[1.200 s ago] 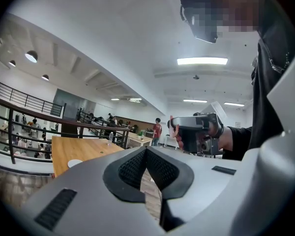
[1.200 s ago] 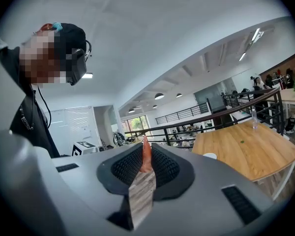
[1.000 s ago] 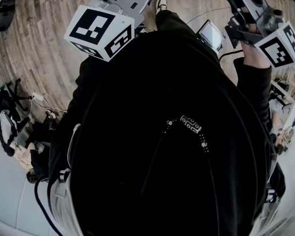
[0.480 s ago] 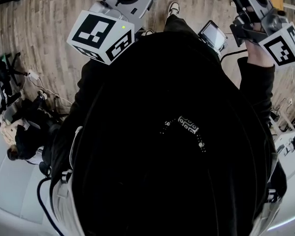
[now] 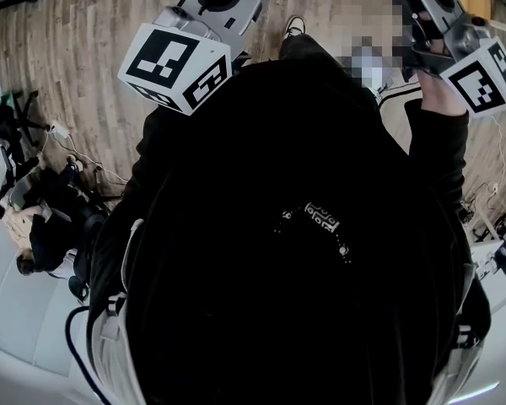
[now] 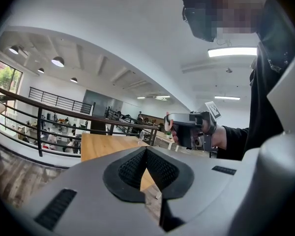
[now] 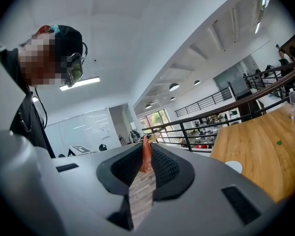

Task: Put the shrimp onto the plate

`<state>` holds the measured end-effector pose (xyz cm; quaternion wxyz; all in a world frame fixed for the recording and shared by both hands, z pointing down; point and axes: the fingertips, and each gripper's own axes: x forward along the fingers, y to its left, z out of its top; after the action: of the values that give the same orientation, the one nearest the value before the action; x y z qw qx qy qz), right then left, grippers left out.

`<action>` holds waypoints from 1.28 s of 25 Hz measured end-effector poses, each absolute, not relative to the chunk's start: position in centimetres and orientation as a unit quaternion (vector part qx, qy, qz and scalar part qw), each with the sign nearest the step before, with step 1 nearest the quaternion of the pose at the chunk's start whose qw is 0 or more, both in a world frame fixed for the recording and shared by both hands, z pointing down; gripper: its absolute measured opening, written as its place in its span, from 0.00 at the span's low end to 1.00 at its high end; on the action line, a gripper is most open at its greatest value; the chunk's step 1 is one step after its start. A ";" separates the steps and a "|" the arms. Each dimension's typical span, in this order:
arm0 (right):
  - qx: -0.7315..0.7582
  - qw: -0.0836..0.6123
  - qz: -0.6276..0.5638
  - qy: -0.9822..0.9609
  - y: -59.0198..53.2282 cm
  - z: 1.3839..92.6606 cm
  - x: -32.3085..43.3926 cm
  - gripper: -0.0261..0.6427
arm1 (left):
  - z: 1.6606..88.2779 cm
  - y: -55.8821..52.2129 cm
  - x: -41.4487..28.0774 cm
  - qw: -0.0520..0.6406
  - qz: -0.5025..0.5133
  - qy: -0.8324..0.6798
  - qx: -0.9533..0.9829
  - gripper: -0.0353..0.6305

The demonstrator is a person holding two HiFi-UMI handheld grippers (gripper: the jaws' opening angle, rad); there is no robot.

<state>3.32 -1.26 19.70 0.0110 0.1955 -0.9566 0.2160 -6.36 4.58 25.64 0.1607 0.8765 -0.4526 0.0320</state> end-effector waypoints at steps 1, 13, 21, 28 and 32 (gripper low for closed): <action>0.199 0.008 0.218 -0.956 -2.2 19.9 4.0 0.14 | 25.7 3.7 -5.7 0.160 0.034 -0.449 0.878 0.06; 0.196 -0.023 0.244 -0.949 -13.0 20.2 8.7 0.14 | 25.2 -6.6 -0.9 0.163 0.070 -0.434 0.883 0.06; 0.204 -0.031 0.269 -0.941 -16.5 21.3 11.9 0.14 | 25.3 -9.7 2.0 0.171 0.095 -0.426 0.883 0.06; 0.178 -0.027 0.294 -0.939 -17.2 22.5 11.4 0.14 | 25.7 -9.5 1.5 0.184 0.107 -0.445 0.870 0.06; 0.174 -0.026 0.273 -0.946 -17.2 20.9 9.7 0.14 | 25.4 -9.6 0.4 0.183 0.098 -0.448 0.870 0.06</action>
<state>9.70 -17.20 20.94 -0.0263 0.1740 -0.9457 0.2732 0.43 -9.64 25.35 0.1832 0.8696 -0.4479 0.0979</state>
